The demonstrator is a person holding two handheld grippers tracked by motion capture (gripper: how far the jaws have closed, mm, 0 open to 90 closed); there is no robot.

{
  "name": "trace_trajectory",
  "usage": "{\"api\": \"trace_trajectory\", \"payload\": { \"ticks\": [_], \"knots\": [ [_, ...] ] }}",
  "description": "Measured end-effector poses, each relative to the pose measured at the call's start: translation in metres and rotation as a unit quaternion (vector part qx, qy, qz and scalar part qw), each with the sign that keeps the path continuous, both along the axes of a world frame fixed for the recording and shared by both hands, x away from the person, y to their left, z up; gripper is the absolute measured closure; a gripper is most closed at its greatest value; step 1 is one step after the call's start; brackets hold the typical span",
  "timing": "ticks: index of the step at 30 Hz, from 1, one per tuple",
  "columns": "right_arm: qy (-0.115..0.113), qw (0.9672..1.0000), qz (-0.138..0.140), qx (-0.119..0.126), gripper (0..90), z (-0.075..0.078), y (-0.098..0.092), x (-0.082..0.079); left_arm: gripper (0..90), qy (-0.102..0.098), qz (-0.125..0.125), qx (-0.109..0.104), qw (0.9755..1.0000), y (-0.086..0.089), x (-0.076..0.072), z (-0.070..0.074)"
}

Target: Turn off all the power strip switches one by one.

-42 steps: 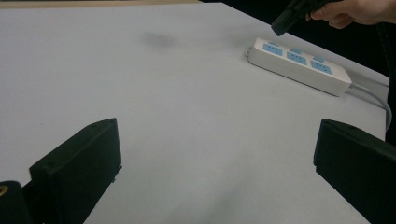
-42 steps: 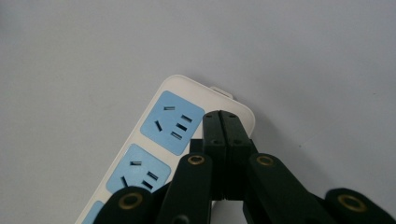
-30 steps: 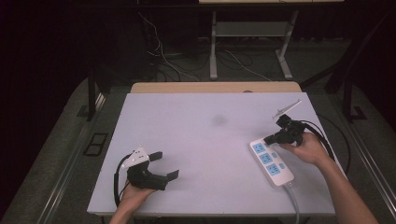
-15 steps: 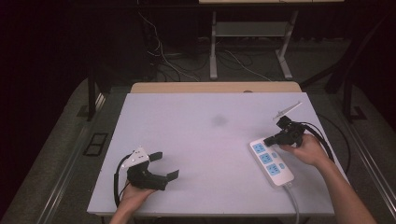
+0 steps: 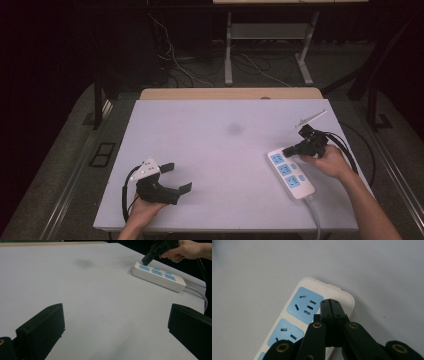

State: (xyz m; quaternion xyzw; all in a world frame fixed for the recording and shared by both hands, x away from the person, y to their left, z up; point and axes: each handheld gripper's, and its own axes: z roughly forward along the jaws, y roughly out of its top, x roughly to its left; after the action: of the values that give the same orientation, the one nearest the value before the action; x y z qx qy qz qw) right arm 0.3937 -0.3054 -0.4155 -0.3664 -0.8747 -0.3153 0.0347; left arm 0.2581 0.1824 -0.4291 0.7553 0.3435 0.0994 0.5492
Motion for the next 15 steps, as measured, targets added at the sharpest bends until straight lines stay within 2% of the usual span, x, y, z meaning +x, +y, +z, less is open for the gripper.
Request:
{"api": "trace_trajectory", "payload": {
  "ticks": [2, 6, 11, 15],
  "knots": [
    [0.003, 1.0, -0.002, 0.006, 90.0, -0.0007, -0.0015, -0.0003, 0.0, 0.002, 0.001, 0.001, 1.0, 0.0004, 0.0004, -0.0003],
    [-0.006, 0.9998, -0.002, 0.016, 90.0, -0.0027, -0.0041, -0.0017, 0.0, 0.004, 0.0, 0.001, 1.0, -0.0005, 0.0014, -0.0012],
    [-0.022, 0.9997, 0.003, 0.004, 90.0, -0.001, -0.001, -0.0044, 0.0, 0.003, 0.0, 0.002, 1.0, -0.0004, 0.0014, -0.0012],
    [-0.024, 0.9997, 0.004, -0.006, 90.0, 0.0006, 0.0014, -0.005, 0.0, 0.005, 0.002, 0.0, 1.0, 0.0005, 0.0024, -0.0019]
  ]
}}
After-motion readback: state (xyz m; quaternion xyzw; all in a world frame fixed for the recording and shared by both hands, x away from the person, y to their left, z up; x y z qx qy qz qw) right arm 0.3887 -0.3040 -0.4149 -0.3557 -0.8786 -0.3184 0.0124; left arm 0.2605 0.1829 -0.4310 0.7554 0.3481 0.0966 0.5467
